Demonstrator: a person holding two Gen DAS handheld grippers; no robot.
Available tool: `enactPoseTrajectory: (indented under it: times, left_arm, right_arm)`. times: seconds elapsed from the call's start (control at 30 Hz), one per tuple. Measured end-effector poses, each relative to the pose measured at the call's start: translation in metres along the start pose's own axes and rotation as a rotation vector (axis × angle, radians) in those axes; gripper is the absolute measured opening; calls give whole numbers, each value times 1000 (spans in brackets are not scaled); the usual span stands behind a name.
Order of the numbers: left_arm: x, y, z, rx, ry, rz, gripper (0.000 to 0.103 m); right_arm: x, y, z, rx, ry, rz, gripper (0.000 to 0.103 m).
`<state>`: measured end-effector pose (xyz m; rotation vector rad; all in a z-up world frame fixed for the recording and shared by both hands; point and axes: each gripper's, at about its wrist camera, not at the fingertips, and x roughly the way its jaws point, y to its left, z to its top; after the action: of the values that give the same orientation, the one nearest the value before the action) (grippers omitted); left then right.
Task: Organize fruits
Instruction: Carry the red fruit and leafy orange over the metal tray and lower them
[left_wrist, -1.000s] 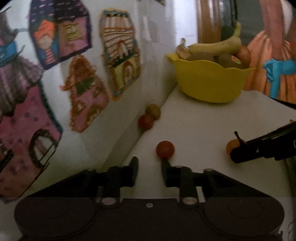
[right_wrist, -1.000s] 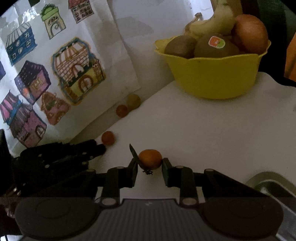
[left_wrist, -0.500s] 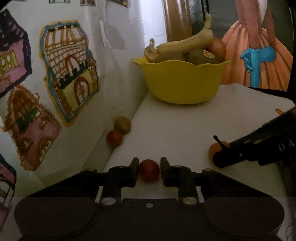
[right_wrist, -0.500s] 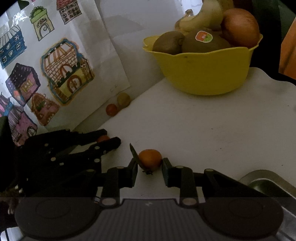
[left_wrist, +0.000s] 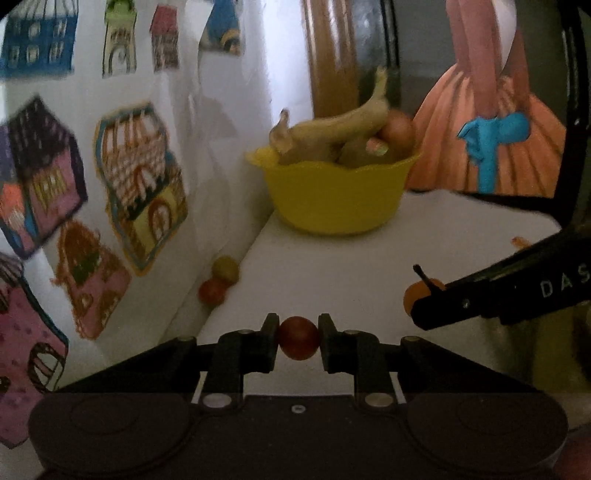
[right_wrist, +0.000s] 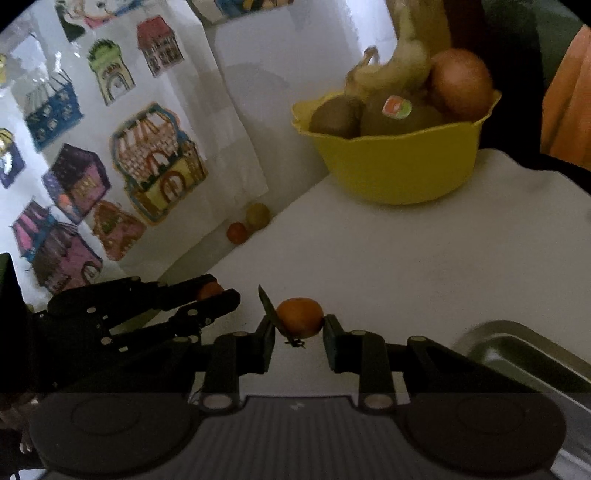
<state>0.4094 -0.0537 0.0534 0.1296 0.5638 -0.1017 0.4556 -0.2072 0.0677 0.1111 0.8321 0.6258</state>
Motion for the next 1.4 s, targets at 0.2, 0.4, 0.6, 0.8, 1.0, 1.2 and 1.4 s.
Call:
enactPoseTrajectory:
  times: [0.2,0.4,0.6,0.8,1.0,1.2,1.4]
  left_arm:
    - [-25,-29,15,-34,-49,-93,24]
    - [-34,-78,21,-85,-52,-216,24]
    - [-40,-129,19,-78,-51,-312,24]
    - [-37,-155,9,-57,-30,-345,24]
    - [-33,-166,0,-39,-5,-352,24]
    - [-30,-167,0,-27,17,-348,25]
    - [-31,-167,0,-29,34,-347,32]
  right_arm:
    - [-54,-13,-12,21,-61,-47,32]
    - [-106,-42,-36,62,-102,-145,32]
    - [-143,-67,-65,96,-134,-218,32]
    - [-160,-84,-90,113,-164,-282,32]
    - [-156,-101,-108,134,-156,-328,32]
    - [-151,-107,-119,154,-160,-331,33]
    - [-152,-104,-122,154,-163,-339,43]
